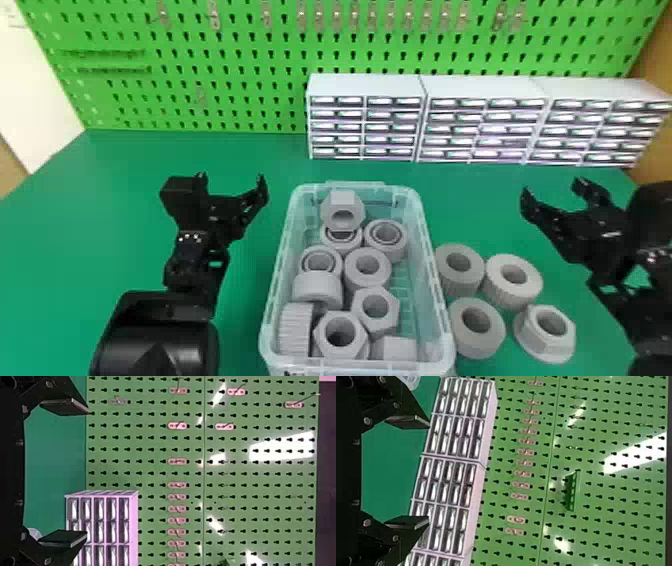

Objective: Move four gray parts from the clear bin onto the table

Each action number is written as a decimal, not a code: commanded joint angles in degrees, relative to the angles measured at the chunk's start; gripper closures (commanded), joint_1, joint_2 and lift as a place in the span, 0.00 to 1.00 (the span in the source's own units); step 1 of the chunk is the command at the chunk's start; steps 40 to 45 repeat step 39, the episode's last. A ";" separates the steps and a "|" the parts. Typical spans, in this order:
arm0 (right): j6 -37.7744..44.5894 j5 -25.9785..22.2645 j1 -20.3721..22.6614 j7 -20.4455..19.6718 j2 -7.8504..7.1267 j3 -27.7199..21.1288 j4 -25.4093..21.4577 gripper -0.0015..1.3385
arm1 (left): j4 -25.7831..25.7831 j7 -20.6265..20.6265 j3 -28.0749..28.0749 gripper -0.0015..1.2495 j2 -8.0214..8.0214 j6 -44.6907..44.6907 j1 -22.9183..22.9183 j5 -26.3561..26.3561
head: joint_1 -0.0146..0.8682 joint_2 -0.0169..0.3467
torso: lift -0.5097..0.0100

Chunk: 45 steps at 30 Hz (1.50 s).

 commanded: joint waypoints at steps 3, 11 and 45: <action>-0.06 0.00 0.00 0.00 0.00 -0.03 0.00 0.32 | 0.00 0.04 0.08 0.15 -0.32 -0.11 0.00 0.00 | 0.80 0.24 | 0.88; -0.06 0.00 0.00 0.00 0.00 -0.03 0.00 0.32 | 0.00 0.04 0.08 0.15 -0.32 -0.20 0.00 0.09 | 0.80 0.24 | 0.88; -0.06 0.00 -0.26 0.00 -0.18 0.33 0.17 0.32 | 0.53 0.31 -0.18 0.15 -0.32 -0.64 -0.18 0.09 | 0.80 0.24 | 0.88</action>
